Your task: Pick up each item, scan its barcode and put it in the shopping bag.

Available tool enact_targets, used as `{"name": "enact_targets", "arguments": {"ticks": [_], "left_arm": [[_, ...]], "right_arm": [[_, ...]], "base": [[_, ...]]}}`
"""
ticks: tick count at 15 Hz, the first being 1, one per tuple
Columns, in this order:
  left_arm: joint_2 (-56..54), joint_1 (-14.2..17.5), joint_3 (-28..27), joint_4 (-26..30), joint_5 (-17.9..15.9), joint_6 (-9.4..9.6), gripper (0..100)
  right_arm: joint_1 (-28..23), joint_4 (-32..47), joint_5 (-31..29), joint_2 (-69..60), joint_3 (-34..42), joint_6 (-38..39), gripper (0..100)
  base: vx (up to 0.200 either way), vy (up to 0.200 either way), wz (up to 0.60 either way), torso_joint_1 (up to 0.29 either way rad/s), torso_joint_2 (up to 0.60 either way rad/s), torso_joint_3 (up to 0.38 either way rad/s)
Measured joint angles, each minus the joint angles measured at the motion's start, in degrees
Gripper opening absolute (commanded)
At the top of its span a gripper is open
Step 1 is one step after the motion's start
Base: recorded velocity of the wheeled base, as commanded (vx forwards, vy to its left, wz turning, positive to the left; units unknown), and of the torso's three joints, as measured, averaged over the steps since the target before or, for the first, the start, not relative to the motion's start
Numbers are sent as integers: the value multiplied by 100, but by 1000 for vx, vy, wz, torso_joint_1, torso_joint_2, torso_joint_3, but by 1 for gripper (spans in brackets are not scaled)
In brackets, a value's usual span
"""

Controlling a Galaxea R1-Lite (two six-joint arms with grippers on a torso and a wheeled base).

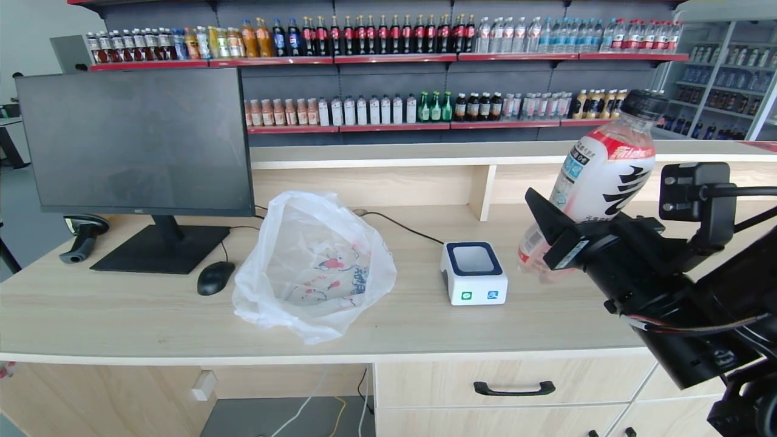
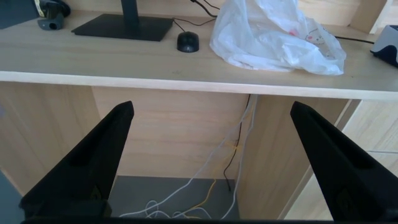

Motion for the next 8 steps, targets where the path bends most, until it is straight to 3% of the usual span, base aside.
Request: {"name": "enact_targets", "arguments": {"ticks": [3,8], "left_arm": [[0,0,0,0,0,-6,100],[0,0,0,0,0,2,100]], "right_arm": [[2,6,0,-13,10,5,0],[-13,11,0,-32,7,16,0]], "base": [[0,200,0,12,1,1],[0,0,0,0,0,0]]}}
